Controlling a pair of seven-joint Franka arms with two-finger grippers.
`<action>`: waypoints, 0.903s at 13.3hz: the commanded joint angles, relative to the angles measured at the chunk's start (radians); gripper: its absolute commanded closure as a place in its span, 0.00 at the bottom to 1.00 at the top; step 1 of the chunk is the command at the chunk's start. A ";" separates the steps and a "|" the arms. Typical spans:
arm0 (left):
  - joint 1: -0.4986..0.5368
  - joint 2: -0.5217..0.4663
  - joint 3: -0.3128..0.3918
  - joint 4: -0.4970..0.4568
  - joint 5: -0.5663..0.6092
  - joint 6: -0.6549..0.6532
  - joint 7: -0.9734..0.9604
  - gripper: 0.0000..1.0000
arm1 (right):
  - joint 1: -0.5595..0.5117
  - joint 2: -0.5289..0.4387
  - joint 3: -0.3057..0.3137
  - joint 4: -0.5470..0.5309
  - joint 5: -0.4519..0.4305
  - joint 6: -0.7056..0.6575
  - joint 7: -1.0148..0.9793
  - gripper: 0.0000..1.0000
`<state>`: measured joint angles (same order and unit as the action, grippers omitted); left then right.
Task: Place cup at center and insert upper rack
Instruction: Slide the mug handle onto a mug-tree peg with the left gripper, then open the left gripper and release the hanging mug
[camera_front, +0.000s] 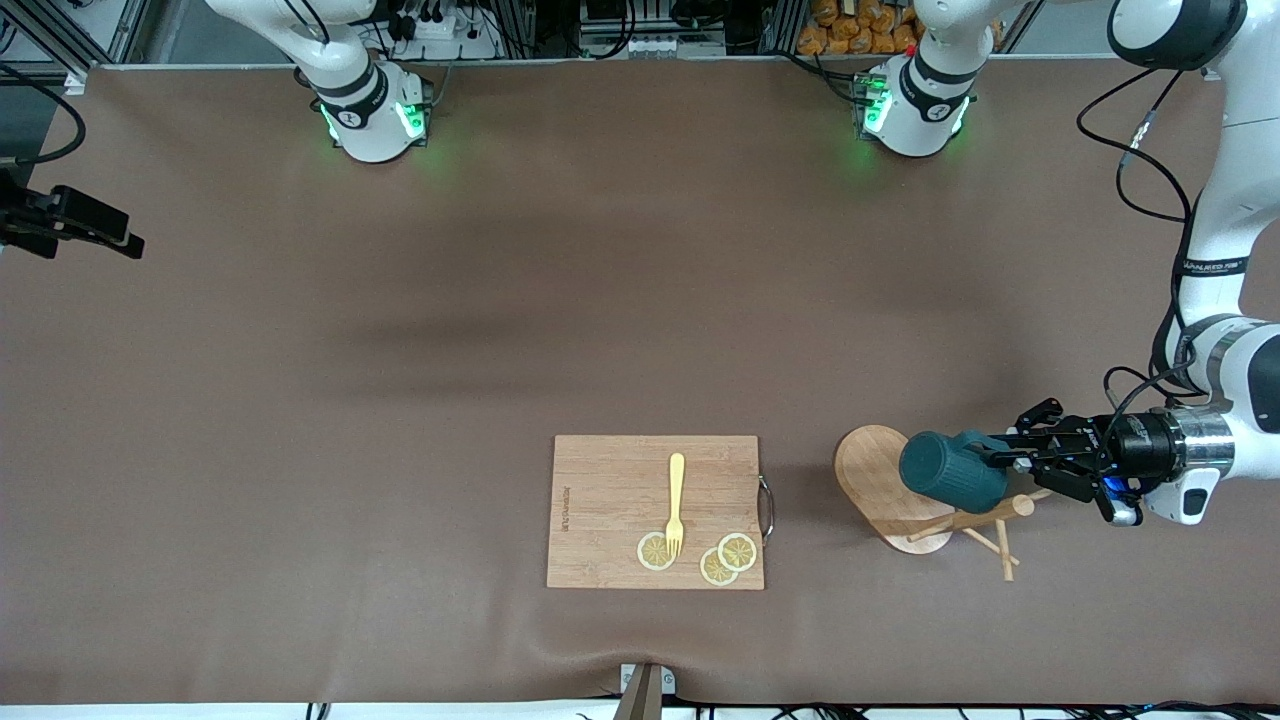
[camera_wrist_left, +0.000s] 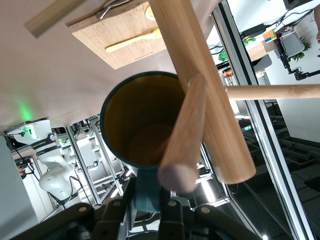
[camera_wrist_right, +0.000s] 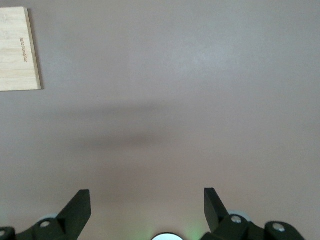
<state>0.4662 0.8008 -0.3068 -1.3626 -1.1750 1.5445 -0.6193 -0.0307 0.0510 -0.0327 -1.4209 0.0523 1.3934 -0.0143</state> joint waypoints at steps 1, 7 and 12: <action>-0.003 0.017 -0.003 0.014 -0.026 0.000 0.018 0.61 | -0.021 0.004 0.014 0.027 -0.009 0.016 -0.004 0.00; -0.008 0.005 -0.011 0.029 -0.091 0.011 0.004 0.00 | 0.015 0.006 0.020 0.028 -0.079 0.022 0.005 0.00; 0.006 -0.047 -0.020 0.049 -0.088 0.003 -0.014 0.00 | 0.015 0.004 0.017 0.028 -0.083 0.021 0.011 0.00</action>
<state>0.4618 0.7996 -0.3229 -1.3041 -1.2480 1.5483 -0.6175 -0.0102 0.0511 -0.0167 -1.4092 -0.0230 1.4176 -0.0133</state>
